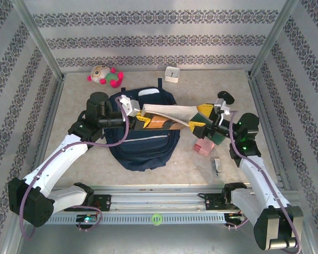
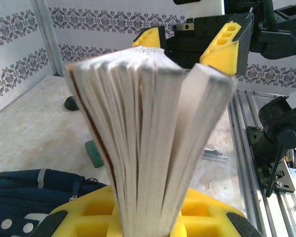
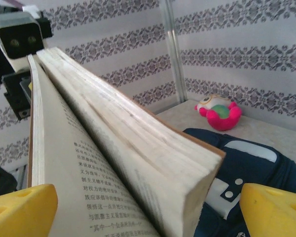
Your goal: Pack the student bag
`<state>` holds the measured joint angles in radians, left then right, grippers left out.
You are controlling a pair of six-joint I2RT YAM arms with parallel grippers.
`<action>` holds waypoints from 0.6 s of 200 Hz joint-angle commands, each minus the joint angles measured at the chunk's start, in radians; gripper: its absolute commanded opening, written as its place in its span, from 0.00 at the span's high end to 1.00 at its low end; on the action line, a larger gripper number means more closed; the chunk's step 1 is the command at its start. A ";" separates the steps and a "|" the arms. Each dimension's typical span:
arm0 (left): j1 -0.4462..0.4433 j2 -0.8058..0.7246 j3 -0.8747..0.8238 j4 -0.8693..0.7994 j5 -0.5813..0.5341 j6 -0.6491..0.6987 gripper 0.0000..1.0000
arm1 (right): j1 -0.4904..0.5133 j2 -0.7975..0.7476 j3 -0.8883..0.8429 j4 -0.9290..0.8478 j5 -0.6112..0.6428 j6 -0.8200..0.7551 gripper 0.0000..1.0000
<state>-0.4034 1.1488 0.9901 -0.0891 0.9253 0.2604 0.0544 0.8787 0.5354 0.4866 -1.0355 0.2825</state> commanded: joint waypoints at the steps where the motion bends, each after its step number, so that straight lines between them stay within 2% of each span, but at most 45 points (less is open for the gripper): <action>1: 0.011 -0.012 0.048 0.115 0.050 -0.032 1.00 | -0.002 -0.050 -0.044 0.042 0.048 0.029 0.02; 36: 0.012 0.013 0.085 0.066 0.057 -0.023 1.00 | -0.002 -0.100 -0.080 0.047 0.041 0.032 0.02; 71: 0.012 0.037 0.128 -0.030 0.006 0.012 1.00 | -0.003 -0.169 -0.105 0.045 0.053 0.043 0.02; 90: 0.012 0.045 0.140 -0.056 -0.036 0.010 1.00 | -0.004 -0.215 -0.122 0.013 0.129 0.042 0.02; 120: 0.012 0.049 0.152 -0.105 -0.032 0.055 1.00 | -0.002 -0.271 -0.135 -0.059 0.257 0.022 0.02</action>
<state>-0.4034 1.2026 1.0962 -0.1799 0.8806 0.2699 0.0544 0.6422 0.4133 0.4740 -0.8902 0.3164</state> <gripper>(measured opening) 0.148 0.979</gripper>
